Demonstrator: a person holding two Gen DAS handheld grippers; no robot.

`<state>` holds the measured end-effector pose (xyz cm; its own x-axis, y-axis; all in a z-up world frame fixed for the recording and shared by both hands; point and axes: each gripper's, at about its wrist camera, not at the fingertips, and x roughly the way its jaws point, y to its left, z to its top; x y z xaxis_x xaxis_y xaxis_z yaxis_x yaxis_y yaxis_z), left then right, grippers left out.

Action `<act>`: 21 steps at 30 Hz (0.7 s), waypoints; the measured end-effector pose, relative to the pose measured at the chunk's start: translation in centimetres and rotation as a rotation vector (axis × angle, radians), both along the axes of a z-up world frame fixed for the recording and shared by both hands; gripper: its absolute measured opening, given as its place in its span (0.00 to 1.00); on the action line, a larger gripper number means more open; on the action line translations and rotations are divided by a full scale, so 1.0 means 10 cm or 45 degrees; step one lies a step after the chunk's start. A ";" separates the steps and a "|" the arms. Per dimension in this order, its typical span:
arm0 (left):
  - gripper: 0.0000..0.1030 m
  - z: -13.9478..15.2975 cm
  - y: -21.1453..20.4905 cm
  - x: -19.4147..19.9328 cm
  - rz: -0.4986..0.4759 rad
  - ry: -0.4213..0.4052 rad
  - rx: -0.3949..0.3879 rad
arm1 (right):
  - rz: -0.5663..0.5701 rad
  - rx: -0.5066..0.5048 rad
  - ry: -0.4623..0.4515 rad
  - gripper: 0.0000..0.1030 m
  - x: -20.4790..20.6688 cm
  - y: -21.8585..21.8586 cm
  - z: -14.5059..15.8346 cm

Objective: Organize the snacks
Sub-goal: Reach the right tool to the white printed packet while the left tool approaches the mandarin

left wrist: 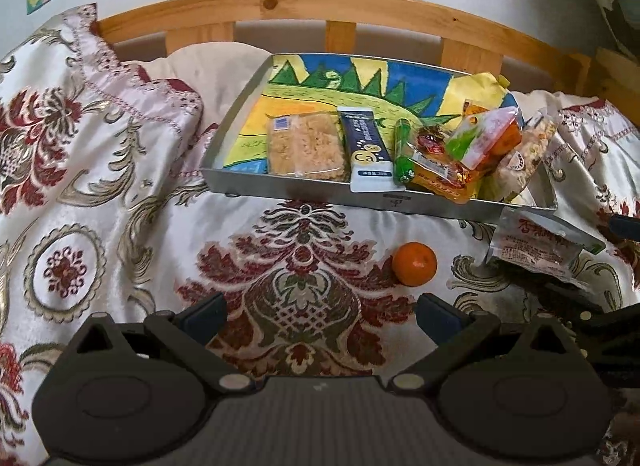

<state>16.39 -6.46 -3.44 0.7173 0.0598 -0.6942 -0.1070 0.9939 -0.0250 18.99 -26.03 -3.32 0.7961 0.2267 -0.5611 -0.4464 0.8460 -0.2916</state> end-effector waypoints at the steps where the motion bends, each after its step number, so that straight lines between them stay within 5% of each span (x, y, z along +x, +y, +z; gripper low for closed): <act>1: 0.99 0.00 0.00 0.02 -0.005 0.001 0.004 | -0.006 0.000 0.011 0.99 0.03 -0.01 -0.02; 9: 0.99 -0.10 -0.09 0.26 -0.088 0.042 0.082 | -0.073 0.058 0.133 0.99 0.24 -0.09 -0.19; 21: 0.99 -0.23 -0.19 0.46 -0.160 0.080 0.129 | -0.064 0.068 0.157 0.99 0.34 -0.10 -0.27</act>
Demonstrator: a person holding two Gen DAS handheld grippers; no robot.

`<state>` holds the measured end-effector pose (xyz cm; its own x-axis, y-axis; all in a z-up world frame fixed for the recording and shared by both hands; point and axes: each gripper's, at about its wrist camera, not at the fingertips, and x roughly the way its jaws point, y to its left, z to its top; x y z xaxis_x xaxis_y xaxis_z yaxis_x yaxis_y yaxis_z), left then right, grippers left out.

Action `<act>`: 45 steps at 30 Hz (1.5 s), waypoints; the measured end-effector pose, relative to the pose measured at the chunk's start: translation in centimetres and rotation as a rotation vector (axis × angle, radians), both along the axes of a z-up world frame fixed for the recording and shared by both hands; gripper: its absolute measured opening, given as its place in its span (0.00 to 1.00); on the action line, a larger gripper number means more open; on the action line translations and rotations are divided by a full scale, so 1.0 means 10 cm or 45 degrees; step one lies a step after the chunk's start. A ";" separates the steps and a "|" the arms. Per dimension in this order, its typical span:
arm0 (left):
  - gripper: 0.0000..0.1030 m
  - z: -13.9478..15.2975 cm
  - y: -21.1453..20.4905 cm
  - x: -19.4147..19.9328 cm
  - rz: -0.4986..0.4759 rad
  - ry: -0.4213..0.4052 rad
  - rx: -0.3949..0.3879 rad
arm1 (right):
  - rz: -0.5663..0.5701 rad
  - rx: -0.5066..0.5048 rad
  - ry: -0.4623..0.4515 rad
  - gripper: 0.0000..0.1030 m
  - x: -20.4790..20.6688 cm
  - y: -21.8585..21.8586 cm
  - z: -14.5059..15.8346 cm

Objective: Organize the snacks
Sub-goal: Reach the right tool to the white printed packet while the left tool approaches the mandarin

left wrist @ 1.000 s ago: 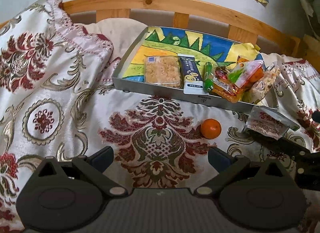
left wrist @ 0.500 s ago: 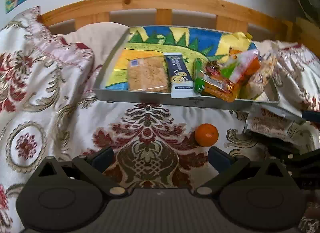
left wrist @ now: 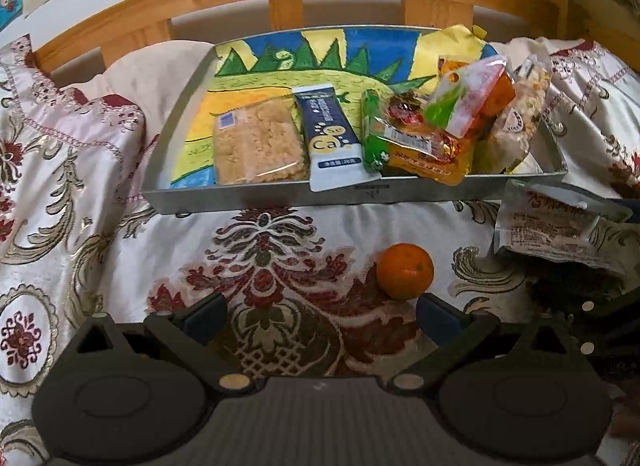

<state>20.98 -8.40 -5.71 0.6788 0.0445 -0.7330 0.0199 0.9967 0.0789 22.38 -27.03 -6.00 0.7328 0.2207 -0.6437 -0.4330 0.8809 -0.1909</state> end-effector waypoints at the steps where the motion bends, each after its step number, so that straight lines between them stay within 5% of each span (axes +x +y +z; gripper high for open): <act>1: 0.99 -0.01 -0.01 0.01 -0.007 0.000 0.007 | 0.009 0.004 -0.001 0.99 0.01 0.00 0.00; 19: 0.99 -0.11 -0.20 0.17 -0.216 -0.091 0.168 | 0.151 -0.024 -0.091 0.99 0.15 -0.06 -0.04; 26: 0.99 -0.16 -0.16 0.21 -0.197 -0.089 0.137 | 0.160 -0.031 -0.088 0.99 0.14 -0.04 -0.07; 45: 0.90 -0.14 -0.27 0.13 -0.291 -0.133 0.178 | 0.223 0.003 -0.053 0.77 0.12 -0.03 -0.08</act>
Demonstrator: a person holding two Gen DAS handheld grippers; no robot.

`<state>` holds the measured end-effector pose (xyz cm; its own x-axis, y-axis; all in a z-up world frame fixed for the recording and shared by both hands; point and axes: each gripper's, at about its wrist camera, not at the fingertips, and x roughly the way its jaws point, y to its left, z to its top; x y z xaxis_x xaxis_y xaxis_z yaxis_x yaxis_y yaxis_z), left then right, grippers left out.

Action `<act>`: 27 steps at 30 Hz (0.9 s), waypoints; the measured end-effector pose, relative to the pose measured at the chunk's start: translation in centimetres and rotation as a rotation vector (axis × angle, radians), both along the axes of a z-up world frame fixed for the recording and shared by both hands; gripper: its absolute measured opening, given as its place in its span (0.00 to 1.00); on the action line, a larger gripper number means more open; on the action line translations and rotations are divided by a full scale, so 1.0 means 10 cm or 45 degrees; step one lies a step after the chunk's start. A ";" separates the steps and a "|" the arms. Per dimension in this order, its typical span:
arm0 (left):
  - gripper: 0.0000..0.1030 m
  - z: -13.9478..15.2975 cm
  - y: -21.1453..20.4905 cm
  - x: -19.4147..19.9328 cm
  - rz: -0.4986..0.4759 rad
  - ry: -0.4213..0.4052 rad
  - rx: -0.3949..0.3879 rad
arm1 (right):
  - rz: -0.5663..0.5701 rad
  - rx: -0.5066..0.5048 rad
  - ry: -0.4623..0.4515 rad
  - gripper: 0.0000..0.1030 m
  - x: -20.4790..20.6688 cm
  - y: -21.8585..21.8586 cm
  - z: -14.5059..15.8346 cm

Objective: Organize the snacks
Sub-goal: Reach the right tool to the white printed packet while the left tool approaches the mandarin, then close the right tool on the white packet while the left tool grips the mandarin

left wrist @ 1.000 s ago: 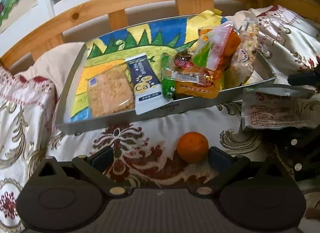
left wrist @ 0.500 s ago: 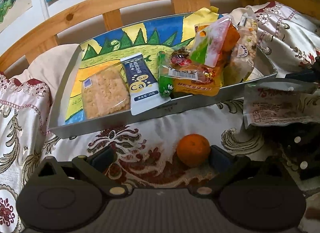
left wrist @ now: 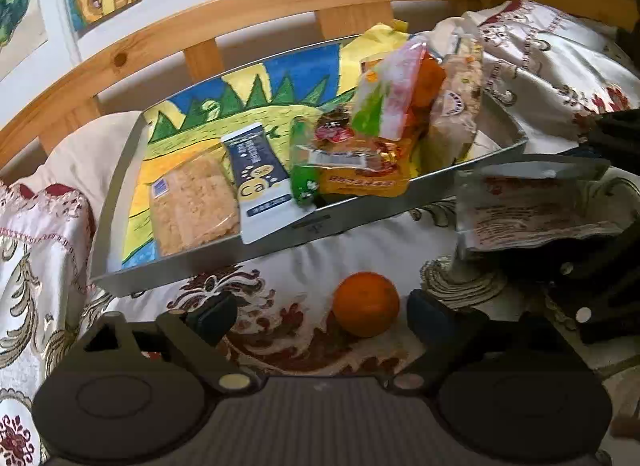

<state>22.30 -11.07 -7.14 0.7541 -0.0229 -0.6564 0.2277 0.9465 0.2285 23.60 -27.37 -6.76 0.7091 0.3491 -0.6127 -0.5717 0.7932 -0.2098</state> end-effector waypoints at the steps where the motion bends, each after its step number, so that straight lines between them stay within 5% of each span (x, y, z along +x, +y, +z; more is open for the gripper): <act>1: 0.89 0.00 0.00 0.00 -0.007 0.001 -0.002 | 0.005 -0.004 0.002 0.77 0.00 0.01 0.00; 9: 0.78 -0.01 -0.03 -0.02 -0.062 -0.004 -0.005 | 0.032 -0.024 -0.004 0.70 -0.03 0.04 -0.01; 20: 0.44 -0.01 -0.08 -0.09 -0.194 0.005 0.002 | 0.058 -0.012 -0.023 0.60 -0.07 0.05 0.01; 27: 0.40 0.00 -0.04 -0.08 -0.189 0.027 -0.038 | 0.065 -0.003 -0.016 0.57 -0.07 0.04 0.01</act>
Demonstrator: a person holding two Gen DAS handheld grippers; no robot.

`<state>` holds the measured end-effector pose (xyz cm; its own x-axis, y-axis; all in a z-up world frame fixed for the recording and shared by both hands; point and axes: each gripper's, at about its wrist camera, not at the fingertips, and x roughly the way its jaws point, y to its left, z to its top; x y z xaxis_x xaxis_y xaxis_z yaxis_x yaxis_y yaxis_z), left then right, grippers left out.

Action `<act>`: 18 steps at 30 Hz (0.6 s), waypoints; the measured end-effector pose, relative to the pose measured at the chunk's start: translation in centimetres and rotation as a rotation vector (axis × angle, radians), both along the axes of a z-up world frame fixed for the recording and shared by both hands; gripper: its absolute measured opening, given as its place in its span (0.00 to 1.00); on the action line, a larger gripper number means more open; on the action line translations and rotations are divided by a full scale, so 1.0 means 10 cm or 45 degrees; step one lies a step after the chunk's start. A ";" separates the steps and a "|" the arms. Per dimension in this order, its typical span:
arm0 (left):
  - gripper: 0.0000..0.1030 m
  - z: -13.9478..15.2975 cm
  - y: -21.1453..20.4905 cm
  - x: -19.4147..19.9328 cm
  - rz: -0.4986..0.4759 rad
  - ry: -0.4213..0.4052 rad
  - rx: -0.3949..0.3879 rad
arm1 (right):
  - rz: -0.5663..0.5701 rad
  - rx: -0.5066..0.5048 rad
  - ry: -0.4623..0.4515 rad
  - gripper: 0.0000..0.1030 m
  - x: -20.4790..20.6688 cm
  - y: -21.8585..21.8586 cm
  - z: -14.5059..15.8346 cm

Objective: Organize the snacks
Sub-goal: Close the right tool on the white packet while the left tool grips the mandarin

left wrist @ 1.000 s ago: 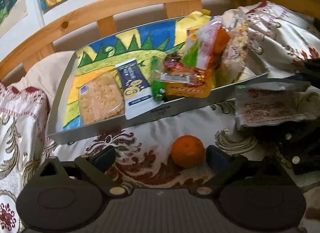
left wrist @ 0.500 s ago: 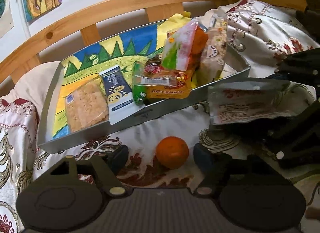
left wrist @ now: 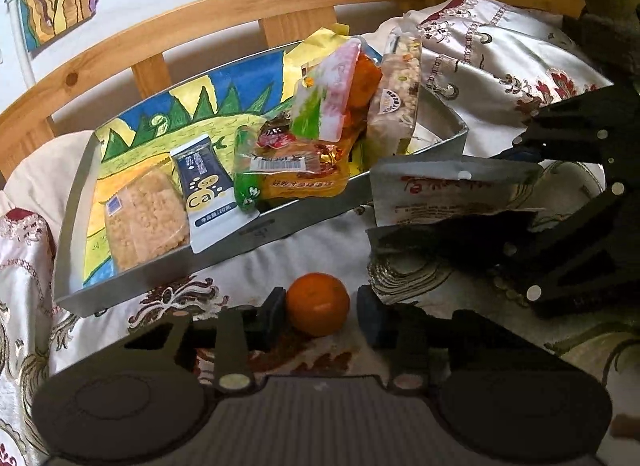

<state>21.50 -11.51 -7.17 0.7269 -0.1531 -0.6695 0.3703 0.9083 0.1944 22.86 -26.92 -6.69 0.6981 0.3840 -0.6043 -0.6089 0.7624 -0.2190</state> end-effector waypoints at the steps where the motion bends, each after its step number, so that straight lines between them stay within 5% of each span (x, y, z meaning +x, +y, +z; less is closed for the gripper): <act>1: 0.40 0.00 0.01 0.00 0.004 0.004 -0.006 | 0.002 0.001 0.000 0.57 0.00 0.00 0.00; 18: 0.35 0.11 0.08 0.02 0.194 0.146 -0.118 | 0.029 -0.006 -0.027 0.42 -0.06 0.06 0.03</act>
